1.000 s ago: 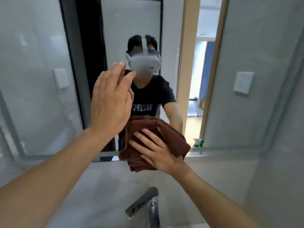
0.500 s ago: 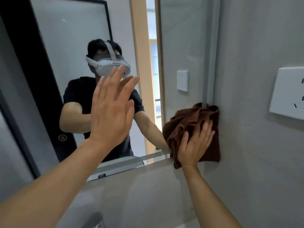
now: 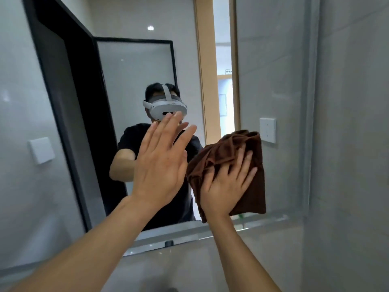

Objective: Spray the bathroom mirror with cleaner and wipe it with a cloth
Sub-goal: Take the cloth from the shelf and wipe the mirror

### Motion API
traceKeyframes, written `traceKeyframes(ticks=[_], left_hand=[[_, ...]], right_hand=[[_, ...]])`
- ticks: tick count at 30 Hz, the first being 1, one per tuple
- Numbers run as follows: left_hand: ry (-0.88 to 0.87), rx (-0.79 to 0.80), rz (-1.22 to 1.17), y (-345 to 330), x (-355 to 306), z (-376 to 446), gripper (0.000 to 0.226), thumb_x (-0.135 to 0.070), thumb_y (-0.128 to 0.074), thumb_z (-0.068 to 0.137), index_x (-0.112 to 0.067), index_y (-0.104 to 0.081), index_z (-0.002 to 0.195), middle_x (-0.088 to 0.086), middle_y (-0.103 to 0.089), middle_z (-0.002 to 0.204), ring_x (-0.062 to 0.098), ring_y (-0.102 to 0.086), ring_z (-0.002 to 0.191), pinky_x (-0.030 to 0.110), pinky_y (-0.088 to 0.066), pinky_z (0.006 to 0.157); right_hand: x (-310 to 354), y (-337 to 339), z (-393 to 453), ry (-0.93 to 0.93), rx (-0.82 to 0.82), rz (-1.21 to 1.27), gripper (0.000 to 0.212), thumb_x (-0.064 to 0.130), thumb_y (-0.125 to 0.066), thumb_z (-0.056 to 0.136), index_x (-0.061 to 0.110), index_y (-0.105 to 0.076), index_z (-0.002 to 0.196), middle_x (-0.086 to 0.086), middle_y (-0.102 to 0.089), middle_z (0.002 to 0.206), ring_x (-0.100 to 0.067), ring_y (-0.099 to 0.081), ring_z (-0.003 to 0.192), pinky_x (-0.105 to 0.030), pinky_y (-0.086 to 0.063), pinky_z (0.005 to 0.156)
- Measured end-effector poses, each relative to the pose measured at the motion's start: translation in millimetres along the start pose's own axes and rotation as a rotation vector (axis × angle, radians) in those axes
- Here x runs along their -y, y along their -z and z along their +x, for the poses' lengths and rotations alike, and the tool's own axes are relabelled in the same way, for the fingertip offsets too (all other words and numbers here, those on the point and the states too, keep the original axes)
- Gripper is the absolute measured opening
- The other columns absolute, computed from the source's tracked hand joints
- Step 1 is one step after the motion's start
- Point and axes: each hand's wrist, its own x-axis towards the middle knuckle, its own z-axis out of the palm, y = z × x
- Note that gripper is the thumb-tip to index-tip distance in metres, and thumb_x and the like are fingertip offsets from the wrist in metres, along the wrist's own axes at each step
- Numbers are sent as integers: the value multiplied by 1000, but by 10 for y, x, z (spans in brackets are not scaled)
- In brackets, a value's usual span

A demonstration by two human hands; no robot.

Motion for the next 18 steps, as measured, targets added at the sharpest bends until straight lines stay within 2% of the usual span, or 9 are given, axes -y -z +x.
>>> traceKeyframes(ticks=[3, 5, 9, 12, 15, 18], left_hand=[[50, -9, 59, 385, 374, -44, 54, -15, -46, 97, -22, -40, 150, 5, -27, 162, 21, -20, 151, 45, -15, 124], [95, -34, 100, 690, 658, -101, 54, -15, -45, 96, -22, -40, 150, 6, -28, 161, 21, -21, 151, 46, -17, 123], [222, -112, 183, 1332, 1202, -261, 53, -7, -51, 95, -18, -45, 146, 11, -36, 155, 29, -35, 143, 49, -29, 117], [320, -141, 275, 1823, 1592, -394, 48, -9, -52, 95, -16, -49, 142, 11, -41, 152, 29, -42, 137, 47, -35, 113], [389, -155, 360, 2241, 1937, -446, 42, -12, -55, 94, -15, -53, 136, 9, -47, 146, 29, -49, 128, 45, -40, 105], [428, -151, 436, 2504, 2191, -357, 42, -14, -59, 90, -15, -54, 131, 5, -50, 139, 27, -52, 120, 41, -42, 97]], right_hand=[[712, -112, 9, 186, 34, 46, 58, 45, -34, 99, 20, -34, 152, -6, -14, 167, -29, -10, 154, -59, -11, 121], [1214, -186, -24, 321, 74, 70, 58, 47, -33, 100, 22, -36, 152, -4, -12, 168, -28, -9, 155, -59, -9, 122], [2220, -303, -187, 579, 175, 128, 59, 47, -30, 103, 24, -29, 157, -2, -9, 168, -24, -4, 155, -57, -6, 122], [2887, -361, -259, 764, 220, 172, 58, 46, -37, 101, 23, -33, 154, -3, -12, 168, -24, -4, 155, -57, -7, 123], [3366, -378, -331, 929, 277, 191, 64, 44, -43, 98, 23, -28, 156, -4, -16, 167, -25, -4, 155, -55, -5, 124], [3575, -409, -387, 988, 327, 227, 67, 41, -44, 97, 23, -24, 158, -5, -13, 167, -25, 0, 155, -55, -1, 124]])
